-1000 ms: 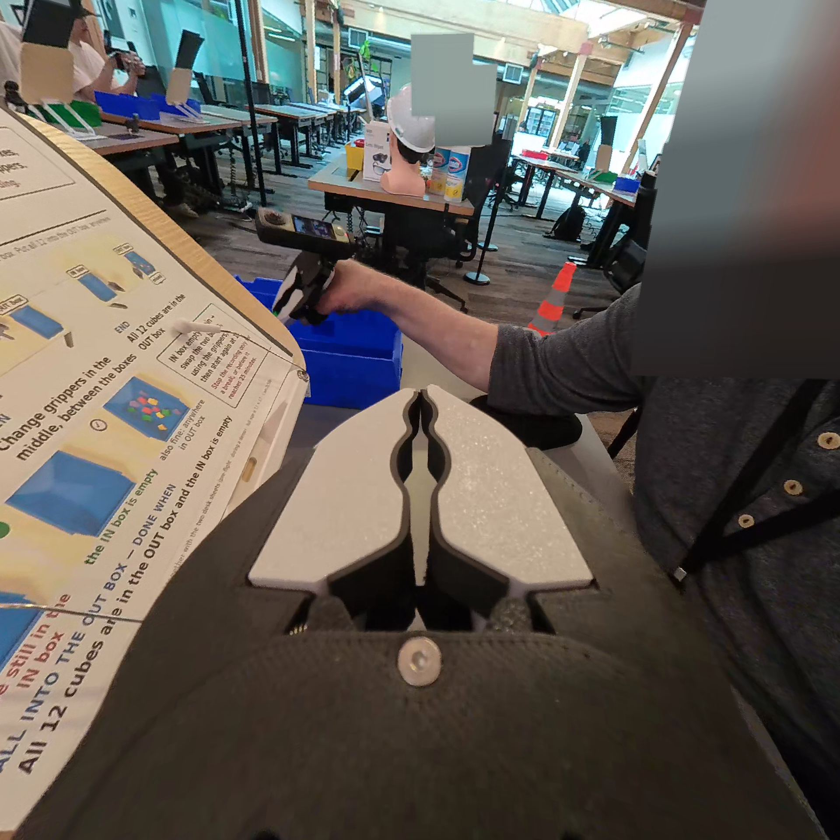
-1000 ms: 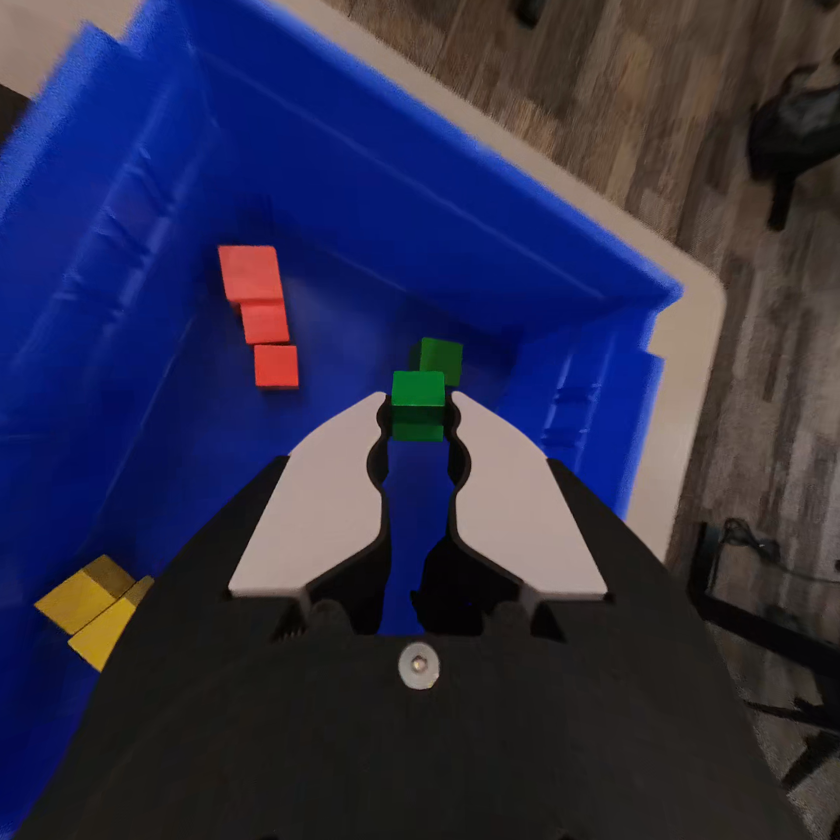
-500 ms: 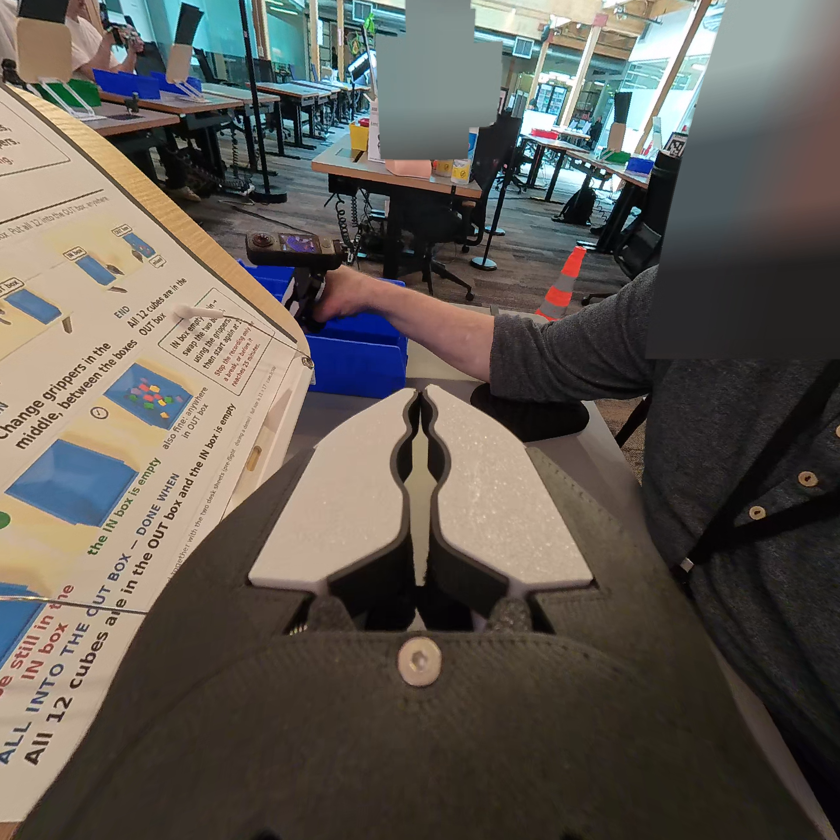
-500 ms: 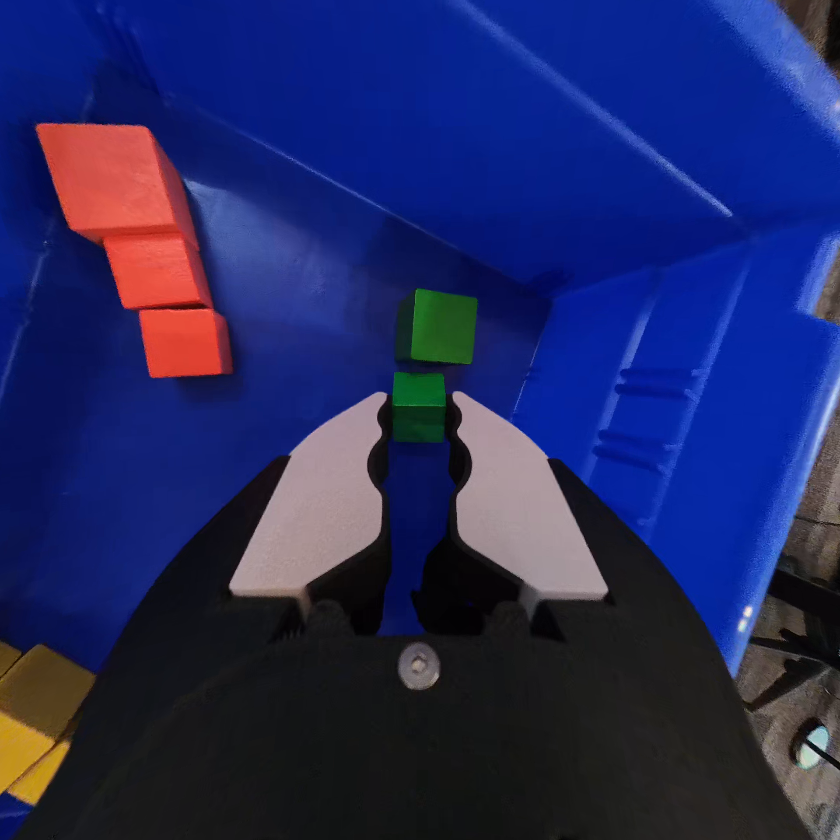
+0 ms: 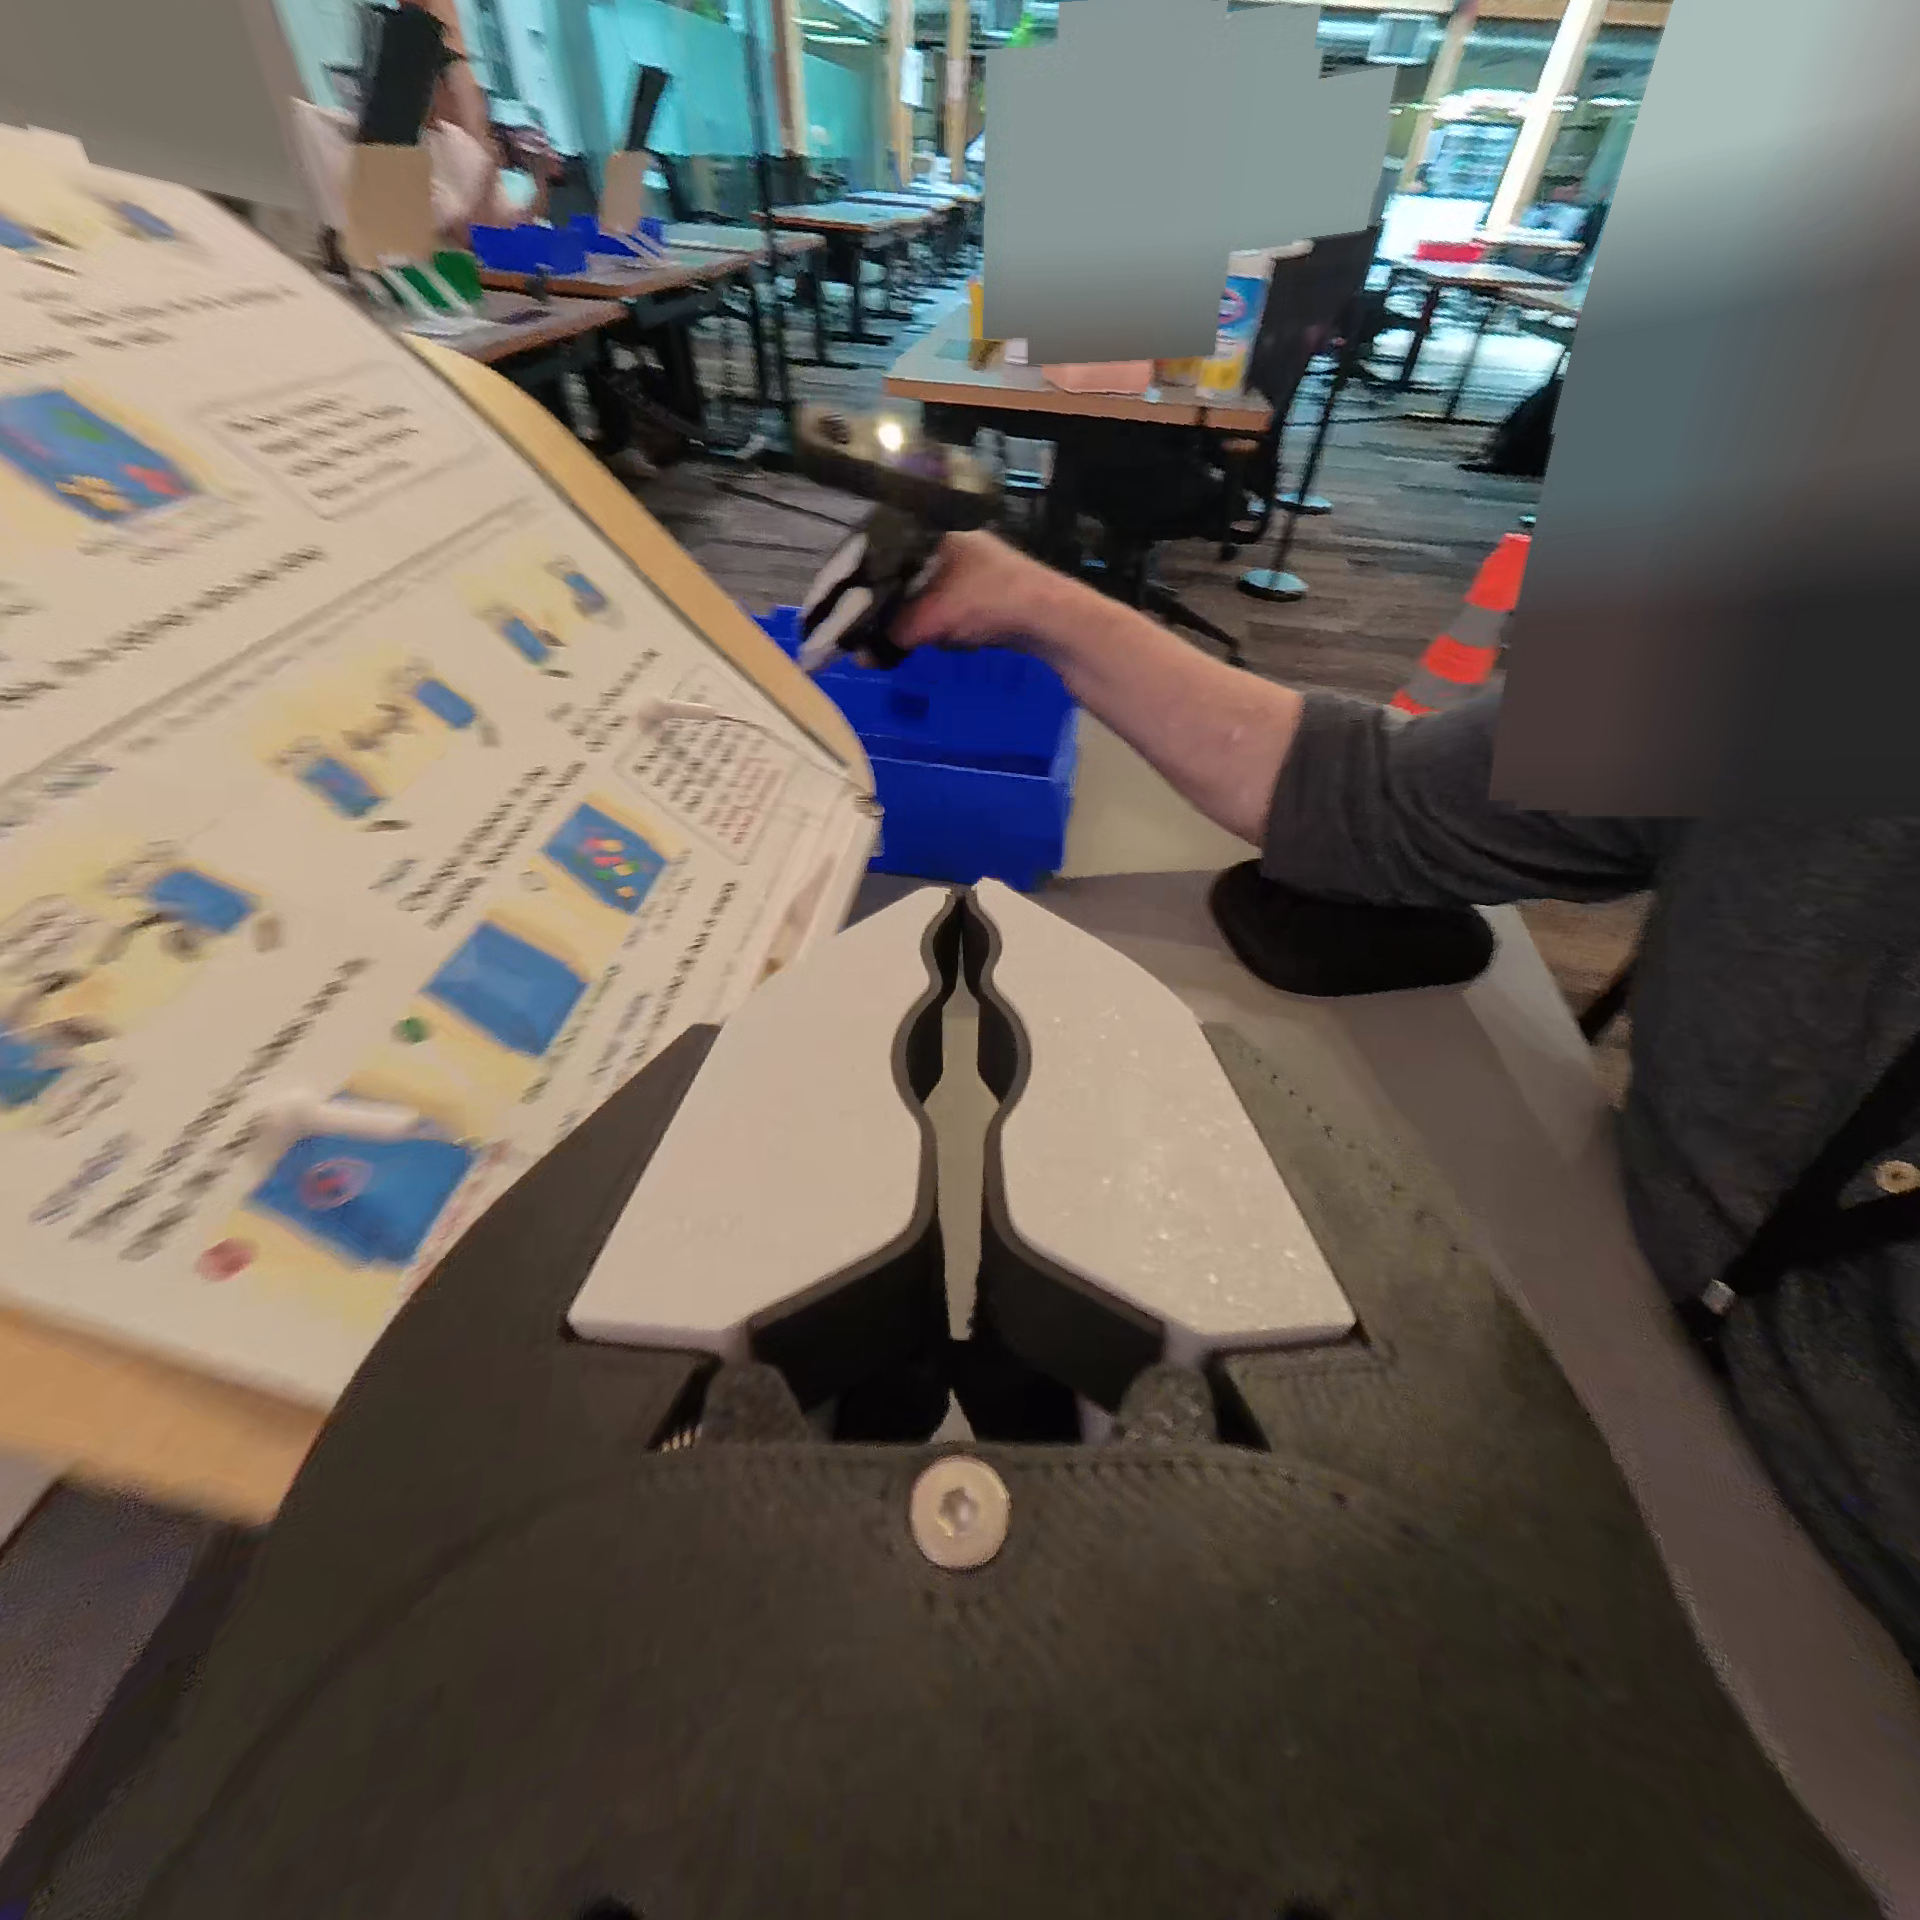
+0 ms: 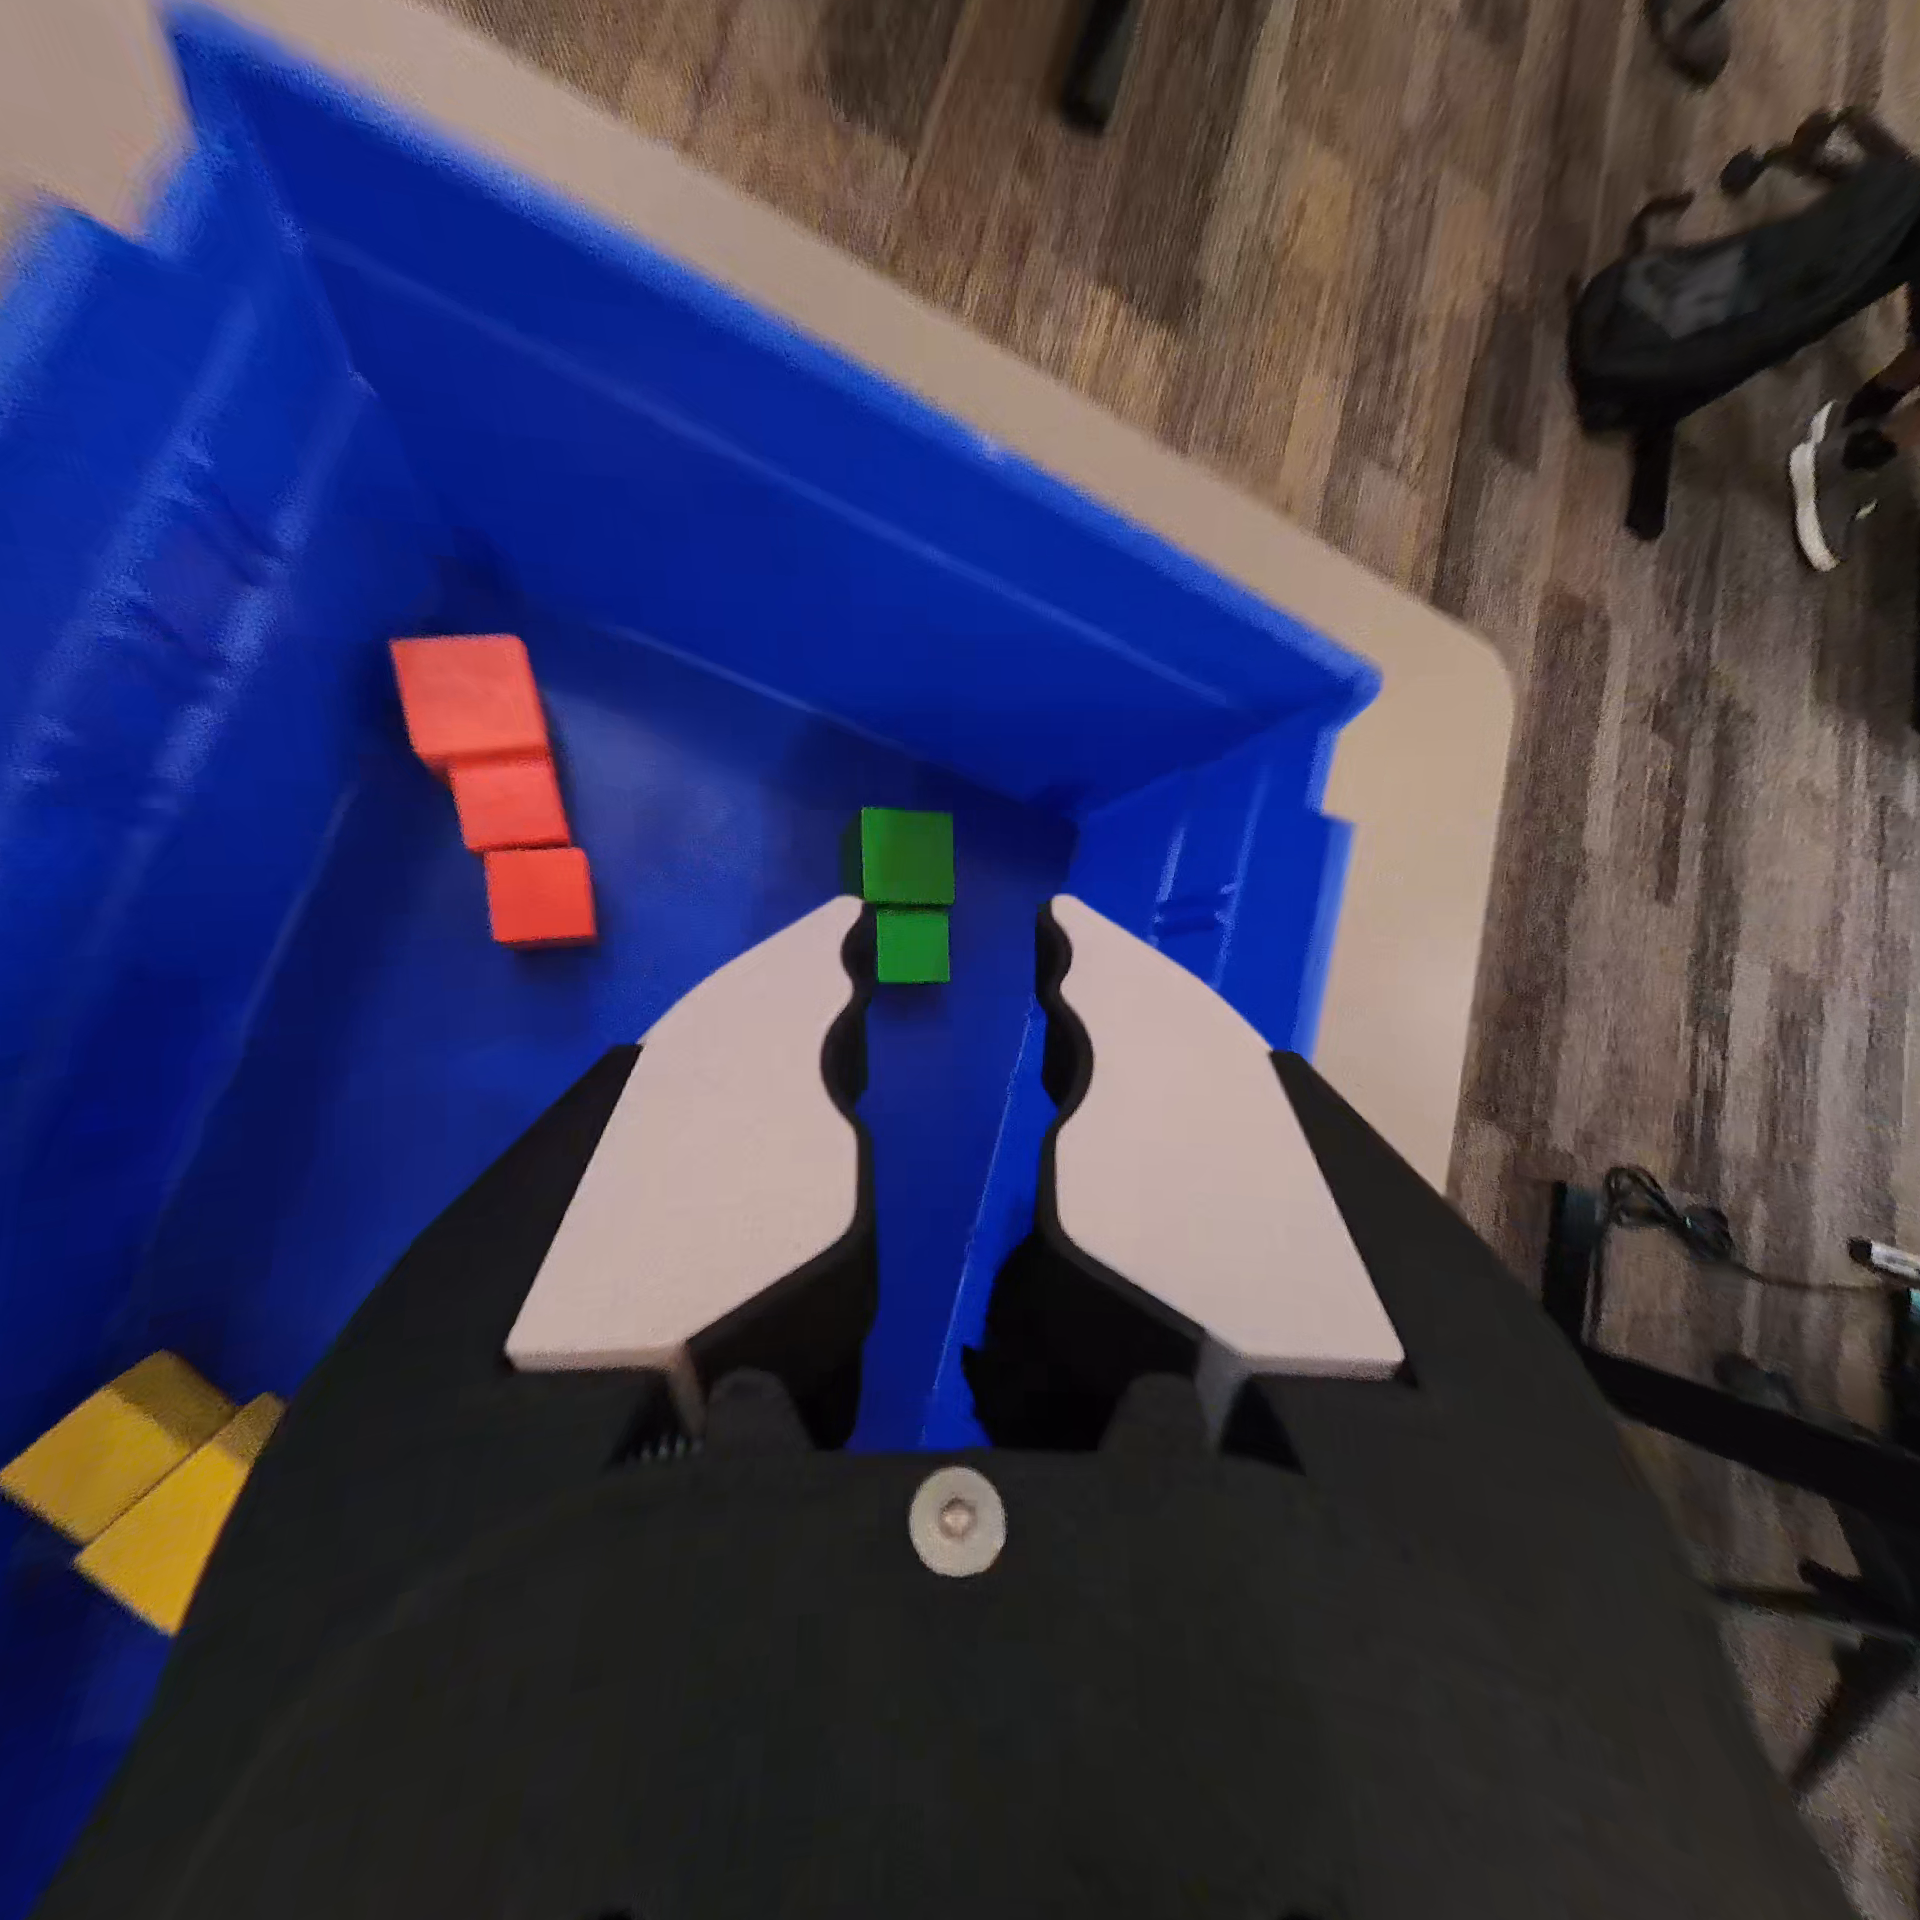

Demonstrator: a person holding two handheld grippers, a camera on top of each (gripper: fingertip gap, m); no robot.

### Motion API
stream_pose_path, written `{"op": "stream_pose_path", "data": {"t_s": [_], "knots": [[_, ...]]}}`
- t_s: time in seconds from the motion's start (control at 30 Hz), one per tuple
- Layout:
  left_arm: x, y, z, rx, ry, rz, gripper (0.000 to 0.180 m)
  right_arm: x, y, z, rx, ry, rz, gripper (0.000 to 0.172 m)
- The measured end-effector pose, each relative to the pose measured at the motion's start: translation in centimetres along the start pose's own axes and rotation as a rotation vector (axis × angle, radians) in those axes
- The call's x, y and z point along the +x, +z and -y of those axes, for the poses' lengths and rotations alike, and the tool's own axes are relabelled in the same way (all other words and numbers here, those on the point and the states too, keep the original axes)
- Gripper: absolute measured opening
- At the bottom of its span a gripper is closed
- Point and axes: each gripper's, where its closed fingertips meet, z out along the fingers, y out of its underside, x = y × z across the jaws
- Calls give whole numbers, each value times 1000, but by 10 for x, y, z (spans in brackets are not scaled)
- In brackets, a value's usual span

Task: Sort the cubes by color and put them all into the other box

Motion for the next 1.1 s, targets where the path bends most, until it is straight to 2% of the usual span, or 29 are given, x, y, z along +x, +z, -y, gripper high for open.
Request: {"op": "stream_pose_path", "data": {"t_s": [0.1,0.2,0.3,0.43,0.5,0.63,0.77,0.87,0.93,1.1], "knots": [[-33,-37,3,7,15,189,2,-1,-29,26,120,2,3,25],[-77,-85,-7,-23,15,430,8,-6,-51,45,198,-26,-13,24],[-118,-132,-31,-72,-36,627,14,-16,-59,54,227,-57,-12,25],[-159,-168,-75,-138,-143,749,18,-30,-61,62,244,-97,-3,24],[-175,-174,-103,-196,-187,768,17,-35,-60,64,246,-110,-2,23],[-200,-174,-175,-408,-340,781,28,-45,-59,67,247,-129,12,23],[-213,-161,-228,-545,-436,767,36,-52,-55,67,237,-148,24,23],[-215,-161,-265,-705,-485,789,41,-58,-54,68,235,-163,34,23],[-220,-169,-280,-795,-484,846,40,-62,-53,68,233,-174,41,23],[-217,-160,-297,-805,-566,799,32,-72,-53,72,239,-207,46,23]]}}
